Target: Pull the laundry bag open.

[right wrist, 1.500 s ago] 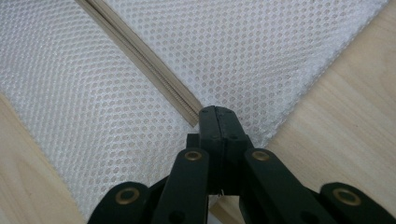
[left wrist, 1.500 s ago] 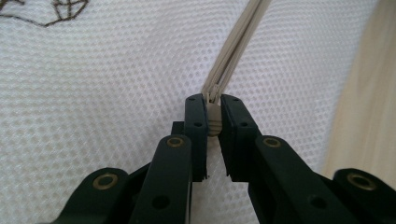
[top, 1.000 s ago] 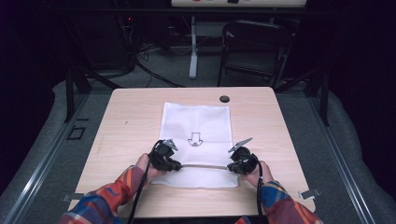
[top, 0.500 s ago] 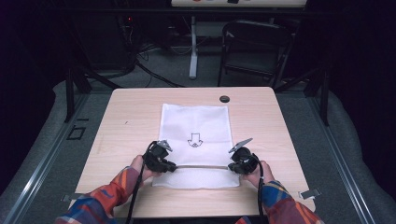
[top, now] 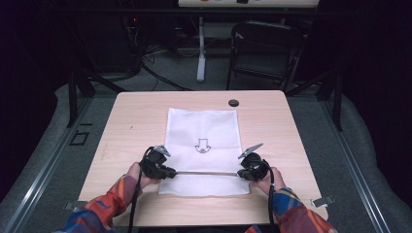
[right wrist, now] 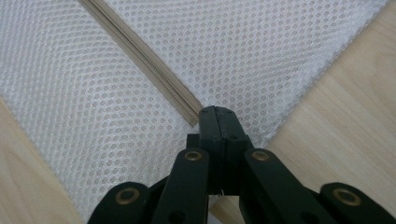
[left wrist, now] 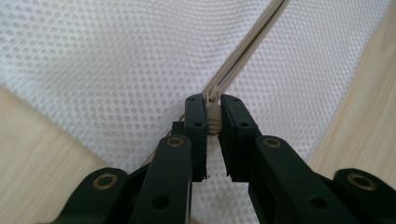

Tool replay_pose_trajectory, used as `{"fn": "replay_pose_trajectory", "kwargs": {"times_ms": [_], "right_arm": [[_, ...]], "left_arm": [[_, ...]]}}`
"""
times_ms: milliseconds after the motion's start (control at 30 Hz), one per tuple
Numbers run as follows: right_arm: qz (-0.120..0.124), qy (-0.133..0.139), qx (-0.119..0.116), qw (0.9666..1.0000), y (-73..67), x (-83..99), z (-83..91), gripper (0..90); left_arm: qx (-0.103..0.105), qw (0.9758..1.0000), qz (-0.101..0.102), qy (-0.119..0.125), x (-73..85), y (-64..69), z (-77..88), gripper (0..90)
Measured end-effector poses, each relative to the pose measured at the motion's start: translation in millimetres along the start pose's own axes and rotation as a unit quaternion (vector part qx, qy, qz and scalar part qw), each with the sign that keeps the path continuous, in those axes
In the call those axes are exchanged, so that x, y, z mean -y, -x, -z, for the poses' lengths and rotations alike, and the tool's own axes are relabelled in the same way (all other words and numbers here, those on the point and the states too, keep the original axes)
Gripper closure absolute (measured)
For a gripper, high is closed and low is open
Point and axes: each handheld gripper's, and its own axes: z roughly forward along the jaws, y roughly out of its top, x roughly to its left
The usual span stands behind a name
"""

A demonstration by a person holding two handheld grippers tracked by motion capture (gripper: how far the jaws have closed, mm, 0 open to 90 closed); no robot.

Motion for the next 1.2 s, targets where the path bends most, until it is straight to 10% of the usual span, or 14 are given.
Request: {"fn": "replay_pose_trajectory", "kwargs": {"times_ms": [733,1033,1200], "right_arm": [[-0.002,0.003,0.000,1.0000,0.8,0.8,-0.2,90.0],[-0.002,0.001,0.001,1.0000,0.4,0.7,0.3,90.0],[0.023,0.007,-0.008,0.9997,-1.3,-0.5,4.0,71.7]], "left_arm": [[-0.036,0.9973,0.064,0.008,36.8,-17.0,30.3,81.6],[-0.048,0.9975,0.050,-0.010,35.2,-14.8,26.2,81.3],[-0.069,0.9956,0.062,-0.014,32.8,-16.2,27.5,56.0]]}}
